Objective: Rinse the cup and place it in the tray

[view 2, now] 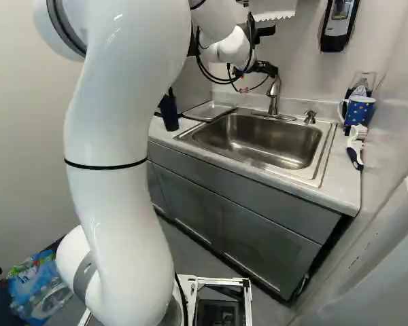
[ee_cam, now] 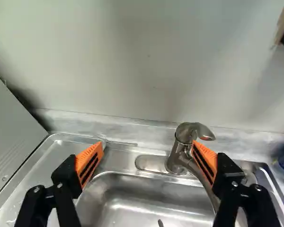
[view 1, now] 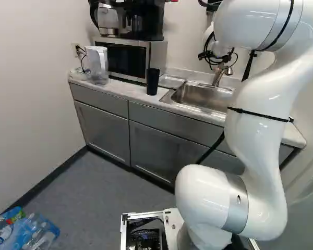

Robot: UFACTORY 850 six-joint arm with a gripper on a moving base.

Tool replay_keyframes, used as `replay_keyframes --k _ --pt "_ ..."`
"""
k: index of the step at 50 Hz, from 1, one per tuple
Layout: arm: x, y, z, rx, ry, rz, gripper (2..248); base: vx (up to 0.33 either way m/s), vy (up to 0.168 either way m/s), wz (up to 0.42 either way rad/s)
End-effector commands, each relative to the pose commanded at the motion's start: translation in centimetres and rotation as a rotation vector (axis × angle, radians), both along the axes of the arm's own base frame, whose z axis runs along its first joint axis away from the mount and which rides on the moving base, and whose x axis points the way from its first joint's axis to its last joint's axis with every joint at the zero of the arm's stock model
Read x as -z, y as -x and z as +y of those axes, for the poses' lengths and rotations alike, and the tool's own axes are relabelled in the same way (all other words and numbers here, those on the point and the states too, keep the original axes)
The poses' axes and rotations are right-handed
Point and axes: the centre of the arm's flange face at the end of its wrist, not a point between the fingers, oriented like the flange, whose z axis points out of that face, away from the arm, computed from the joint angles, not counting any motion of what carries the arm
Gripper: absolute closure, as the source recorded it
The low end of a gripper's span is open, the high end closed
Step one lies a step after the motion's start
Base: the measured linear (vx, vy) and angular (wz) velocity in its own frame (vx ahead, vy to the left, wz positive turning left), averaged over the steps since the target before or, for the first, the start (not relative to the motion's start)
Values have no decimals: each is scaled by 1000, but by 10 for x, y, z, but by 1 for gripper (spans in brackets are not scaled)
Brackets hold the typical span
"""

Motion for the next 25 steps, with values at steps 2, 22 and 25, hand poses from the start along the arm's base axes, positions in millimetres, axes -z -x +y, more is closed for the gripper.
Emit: replay_keyframes --k 2,22,25 --pt "0 -1 -1 1 1 -2 3 0 0 0" --pt "-3 -7 -5 3 21 -47 3 0 0 0" --pt "-4 -7 -5 3 25 -56 3 0 0 0"
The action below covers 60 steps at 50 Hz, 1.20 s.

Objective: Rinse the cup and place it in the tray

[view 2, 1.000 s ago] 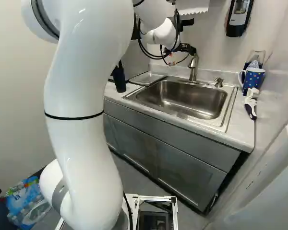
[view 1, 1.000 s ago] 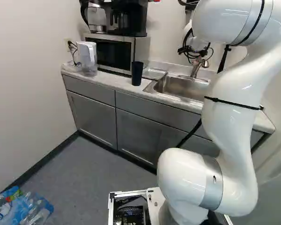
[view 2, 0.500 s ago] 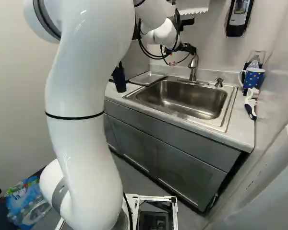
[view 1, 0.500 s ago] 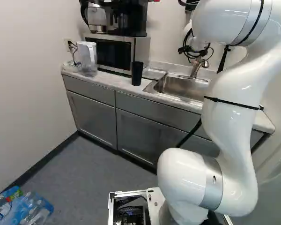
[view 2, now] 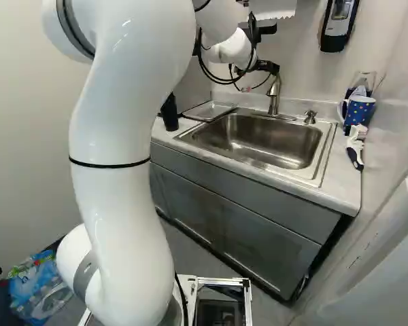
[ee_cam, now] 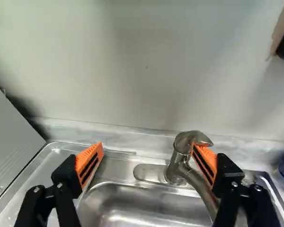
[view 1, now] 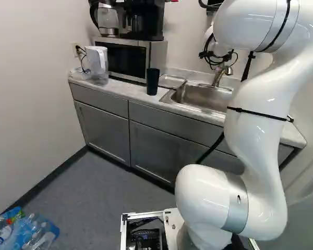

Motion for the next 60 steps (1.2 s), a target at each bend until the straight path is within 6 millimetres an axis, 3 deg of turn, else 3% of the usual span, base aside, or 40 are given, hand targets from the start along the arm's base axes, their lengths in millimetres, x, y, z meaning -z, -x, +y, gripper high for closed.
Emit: replay_keyframes --k 41,60 --pt "-3 -9 -9 7 22 -49 3 0 0 0" --pt "-6 12 15 -13 16 -36 3 0 0 0"
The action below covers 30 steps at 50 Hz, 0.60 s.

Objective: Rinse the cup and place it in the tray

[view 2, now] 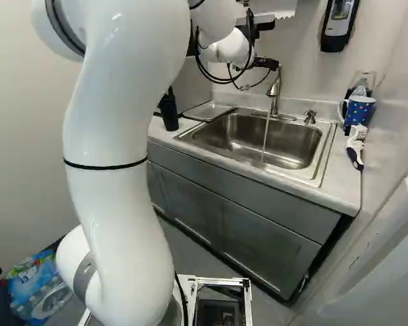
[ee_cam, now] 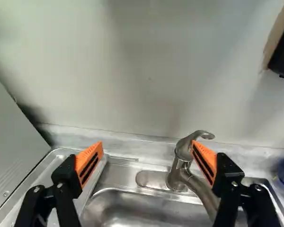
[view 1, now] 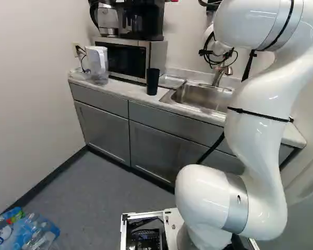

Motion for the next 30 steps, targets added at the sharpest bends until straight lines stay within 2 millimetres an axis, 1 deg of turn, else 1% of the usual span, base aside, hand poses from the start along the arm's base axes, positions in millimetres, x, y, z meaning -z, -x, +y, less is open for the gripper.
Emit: replay_keyframes --k 18,30 --pt "-3 26 29 -26 -7 17 3 0 0 0" --pt "-1 47 45 -38 -24 60 3 0 0 0"
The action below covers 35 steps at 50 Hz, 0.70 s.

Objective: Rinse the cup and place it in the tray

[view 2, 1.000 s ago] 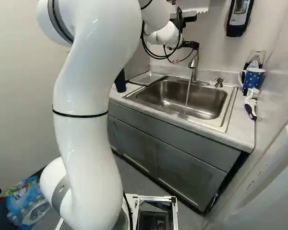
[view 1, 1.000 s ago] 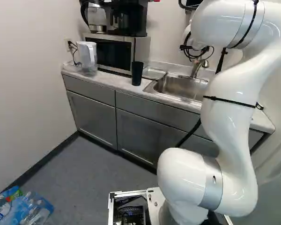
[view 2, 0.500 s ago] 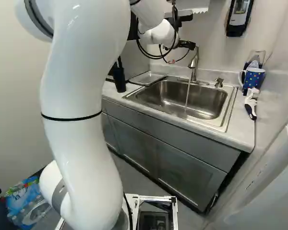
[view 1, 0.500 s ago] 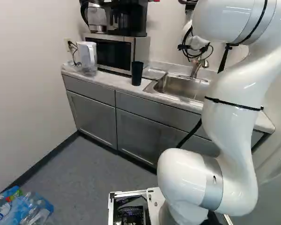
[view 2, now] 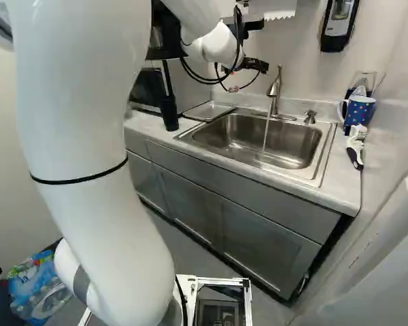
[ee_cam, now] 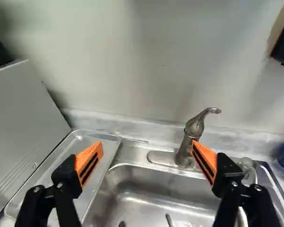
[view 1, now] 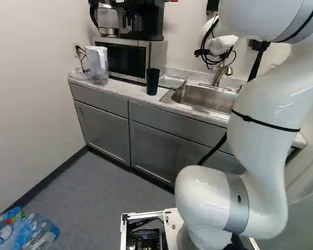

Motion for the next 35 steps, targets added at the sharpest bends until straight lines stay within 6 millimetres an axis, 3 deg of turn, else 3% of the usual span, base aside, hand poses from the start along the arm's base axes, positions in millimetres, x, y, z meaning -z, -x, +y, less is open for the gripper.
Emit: replay_keyframes --k 17,35 --pt "5 35 19 -9 -29 78 3 0 0 0" --pt "14 75 23 9 -71 185 3 0 0 0"
